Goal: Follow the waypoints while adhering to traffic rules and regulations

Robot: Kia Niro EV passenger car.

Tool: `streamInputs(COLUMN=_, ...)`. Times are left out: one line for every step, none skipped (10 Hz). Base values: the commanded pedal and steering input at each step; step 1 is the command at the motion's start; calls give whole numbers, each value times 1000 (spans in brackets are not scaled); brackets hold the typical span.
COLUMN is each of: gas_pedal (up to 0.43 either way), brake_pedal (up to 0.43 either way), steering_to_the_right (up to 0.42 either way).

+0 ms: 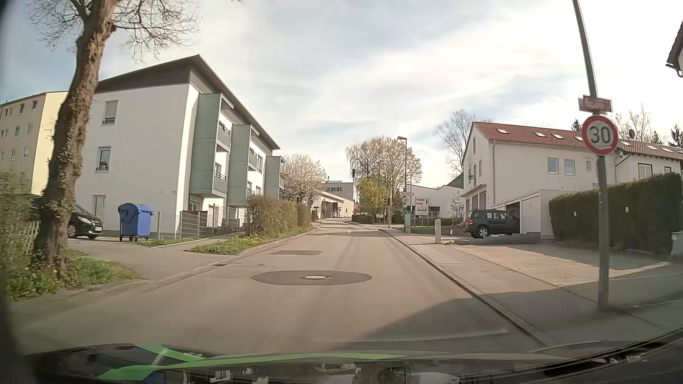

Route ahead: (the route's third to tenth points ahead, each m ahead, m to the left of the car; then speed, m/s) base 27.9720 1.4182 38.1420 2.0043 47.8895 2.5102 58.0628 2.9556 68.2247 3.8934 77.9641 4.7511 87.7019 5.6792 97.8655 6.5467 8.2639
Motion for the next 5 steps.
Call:
streamInputs(gas_pedal=177, brake_pedal=0, steering_to_the_right=9)
streamInputs(gas_pedal=177, brake_pedal=0, steering_to_the_right=9)
streamInputs(gas_pedal=177, brake_pedal=0, steering_to_the_right=7)
streamInputs(gas_pedal=177, brake_pedal=0, steering_to_the_right=4)
streamInputs(gas_pedal=177, brake_pedal=0, steering_to_the_right=2)
